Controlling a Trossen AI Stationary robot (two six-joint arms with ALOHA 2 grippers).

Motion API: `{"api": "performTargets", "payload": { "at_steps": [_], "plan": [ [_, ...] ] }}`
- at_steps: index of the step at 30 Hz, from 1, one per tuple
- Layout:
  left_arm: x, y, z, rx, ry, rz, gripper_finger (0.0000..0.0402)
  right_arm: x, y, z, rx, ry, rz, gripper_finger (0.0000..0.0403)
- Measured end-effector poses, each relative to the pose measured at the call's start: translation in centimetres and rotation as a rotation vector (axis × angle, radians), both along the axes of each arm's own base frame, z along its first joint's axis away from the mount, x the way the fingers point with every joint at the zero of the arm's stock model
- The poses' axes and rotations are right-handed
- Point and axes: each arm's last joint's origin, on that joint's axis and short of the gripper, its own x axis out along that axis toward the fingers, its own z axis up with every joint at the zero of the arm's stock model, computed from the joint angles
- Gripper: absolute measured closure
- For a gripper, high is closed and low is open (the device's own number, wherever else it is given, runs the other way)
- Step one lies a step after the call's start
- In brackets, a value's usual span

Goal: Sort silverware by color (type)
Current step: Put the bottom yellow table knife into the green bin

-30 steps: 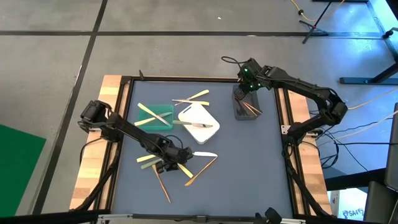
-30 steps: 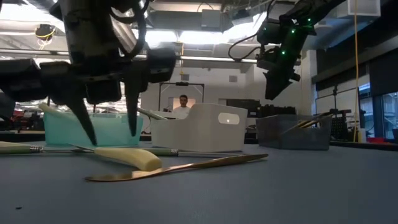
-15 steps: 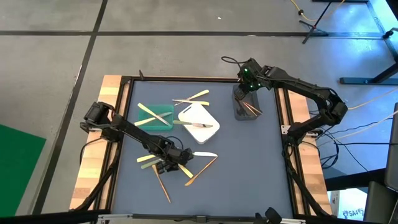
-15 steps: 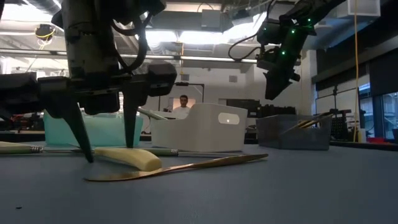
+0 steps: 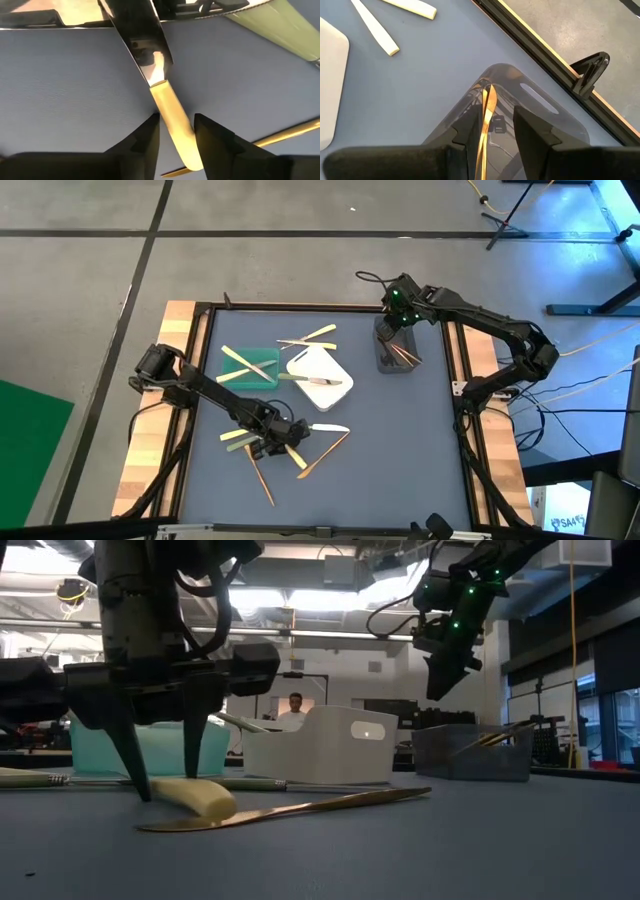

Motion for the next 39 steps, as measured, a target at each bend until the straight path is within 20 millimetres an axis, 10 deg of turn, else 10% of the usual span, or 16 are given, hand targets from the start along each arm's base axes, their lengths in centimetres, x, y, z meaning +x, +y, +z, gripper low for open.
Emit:
{"api": "performTargets", "payload": {
  "at_steps": [25,39],
  "plan": [
    [-0.5,-1.0,0.2,0.049,-0.022,-0.042,0.034,0.0,0.0,0.0,0.001,0.002,0.0,0.0292],
    [-1.7,-1.5,3.6,0.045,-0.122,-0.248,0.0341,0.0,0.0,0.0,0.003,0.001,0.001,0.0292]
  ]
}}
